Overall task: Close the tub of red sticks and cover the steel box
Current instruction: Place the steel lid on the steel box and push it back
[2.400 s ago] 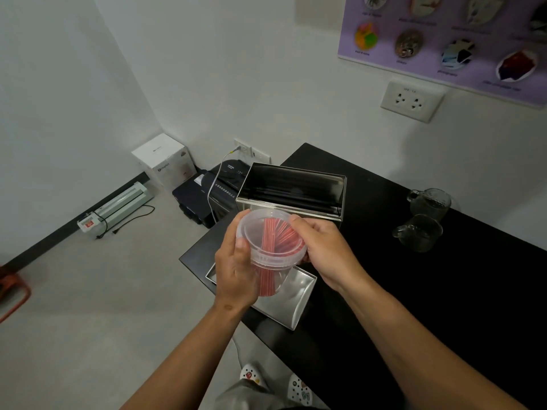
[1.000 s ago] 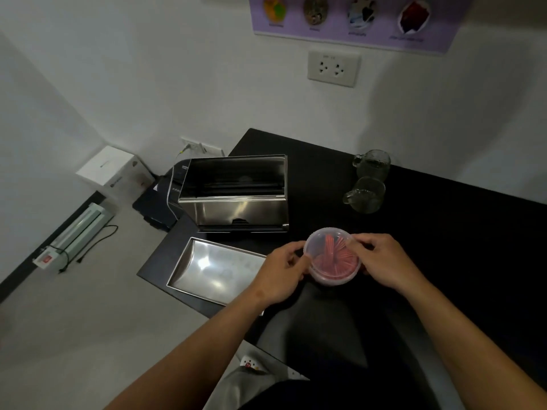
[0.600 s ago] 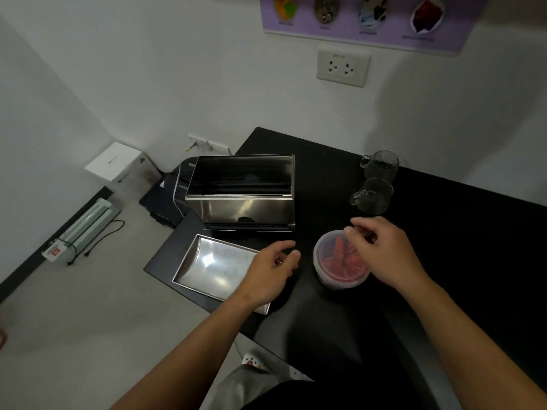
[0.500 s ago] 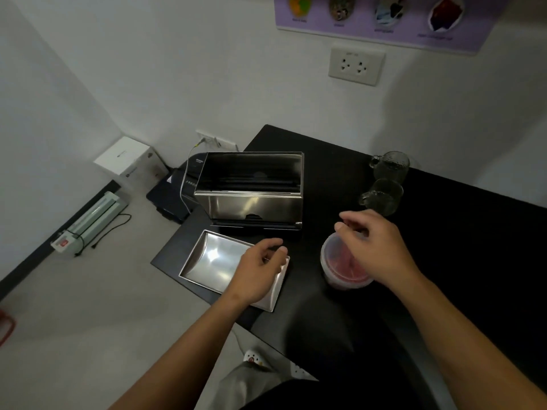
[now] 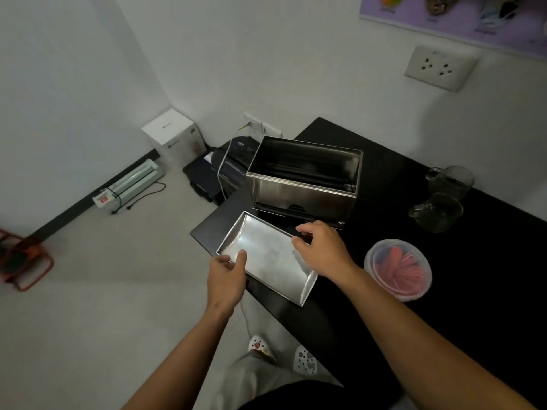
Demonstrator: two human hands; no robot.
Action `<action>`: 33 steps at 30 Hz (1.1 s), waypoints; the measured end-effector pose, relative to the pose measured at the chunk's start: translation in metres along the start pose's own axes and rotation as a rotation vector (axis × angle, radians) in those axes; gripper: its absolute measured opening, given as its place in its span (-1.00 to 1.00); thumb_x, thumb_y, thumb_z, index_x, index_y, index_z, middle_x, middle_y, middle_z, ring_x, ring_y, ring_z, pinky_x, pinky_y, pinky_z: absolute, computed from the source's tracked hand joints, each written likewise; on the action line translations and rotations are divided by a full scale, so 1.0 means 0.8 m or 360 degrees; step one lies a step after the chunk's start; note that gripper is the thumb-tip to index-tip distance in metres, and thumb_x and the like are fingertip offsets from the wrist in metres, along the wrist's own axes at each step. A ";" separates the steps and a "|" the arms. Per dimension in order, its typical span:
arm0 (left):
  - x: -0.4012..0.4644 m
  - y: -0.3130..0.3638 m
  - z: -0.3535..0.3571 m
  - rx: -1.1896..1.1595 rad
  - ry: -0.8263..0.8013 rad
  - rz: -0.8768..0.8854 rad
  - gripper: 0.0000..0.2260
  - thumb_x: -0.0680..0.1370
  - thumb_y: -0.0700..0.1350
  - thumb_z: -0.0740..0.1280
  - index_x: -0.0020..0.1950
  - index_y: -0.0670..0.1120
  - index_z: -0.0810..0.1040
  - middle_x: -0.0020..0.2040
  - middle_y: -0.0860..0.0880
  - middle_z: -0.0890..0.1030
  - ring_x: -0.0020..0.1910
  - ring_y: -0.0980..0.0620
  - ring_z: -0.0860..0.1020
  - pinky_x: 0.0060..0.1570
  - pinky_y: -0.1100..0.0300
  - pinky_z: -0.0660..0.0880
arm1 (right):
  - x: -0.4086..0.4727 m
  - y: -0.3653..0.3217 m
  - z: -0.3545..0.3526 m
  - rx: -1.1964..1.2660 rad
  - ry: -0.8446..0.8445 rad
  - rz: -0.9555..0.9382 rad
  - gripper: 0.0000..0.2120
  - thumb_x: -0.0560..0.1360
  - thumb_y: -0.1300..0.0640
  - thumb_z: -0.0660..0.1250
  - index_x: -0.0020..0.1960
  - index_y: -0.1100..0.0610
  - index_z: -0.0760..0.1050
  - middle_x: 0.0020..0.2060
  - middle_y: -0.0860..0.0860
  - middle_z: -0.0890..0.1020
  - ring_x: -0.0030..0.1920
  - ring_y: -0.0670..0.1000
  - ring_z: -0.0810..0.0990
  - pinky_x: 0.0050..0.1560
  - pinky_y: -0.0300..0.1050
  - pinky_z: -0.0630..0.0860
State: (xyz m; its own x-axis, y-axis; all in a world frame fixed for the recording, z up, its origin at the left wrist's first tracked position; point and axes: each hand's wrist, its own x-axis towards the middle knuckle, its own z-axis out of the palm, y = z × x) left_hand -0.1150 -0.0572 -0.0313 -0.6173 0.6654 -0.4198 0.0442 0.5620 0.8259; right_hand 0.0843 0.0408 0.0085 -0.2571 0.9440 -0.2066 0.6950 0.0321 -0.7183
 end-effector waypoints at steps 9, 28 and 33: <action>0.024 -0.011 0.007 -0.0026 -0.0008 -0.0145 -0.50 0.53 0.08 0.50 0.24 -0.16 0.35 -0.20 -0.12 0.64 -0.25 -0.13 0.70 -0.13 -0.11 0.72 | 0.024 0.019 0.053 -0.0307 -0.0094 0.0129 -0.60 0.62 0.05 0.32 0.44 0.07 0.50 0.32 0.10 0.58 0.33 0.17 0.53 0.30 0.08 0.47; 0.030 0.026 -0.043 -0.0366 -0.0122 0.0307 -0.38 0.65 -0.05 0.45 0.65 0.04 0.26 0.41 0.09 0.53 0.26 0.15 0.63 0.02 0.31 0.65 | 0.030 -0.007 0.041 0.0253 -0.0317 0.0273 -0.79 0.64 0.23 0.29 0.11 0.05 0.68 -0.06 0.01 0.74 0.01 0.03 0.70 -0.06 -0.21 0.55; 0.038 0.068 -0.072 -0.0196 -0.0350 0.0745 -0.42 0.55 0.19 0.38 0.54 0.14 0.34 0.43 0.18 0.47 0.35 0.34 0.54 0.22 0.34 0.55 | 0.026 -0.039 0.012 0.0463 -0.0686 0.0378 -0.83 0.65 0.21 0.32 0.13 0.08 0.68 -0.08 0.00 0.73 -0.10 -0.05 0.66 -0.07 -0.21 0.51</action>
State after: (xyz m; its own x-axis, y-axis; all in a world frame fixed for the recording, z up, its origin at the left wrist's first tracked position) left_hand -0.1768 -0.0344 0.0225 -0.3738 0.9260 -0.0537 0.1750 0.1273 0.9763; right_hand 0.0509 0.0559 0.0203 -0.4095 0.6929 -0.5935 0.5696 -0.3140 -0.7596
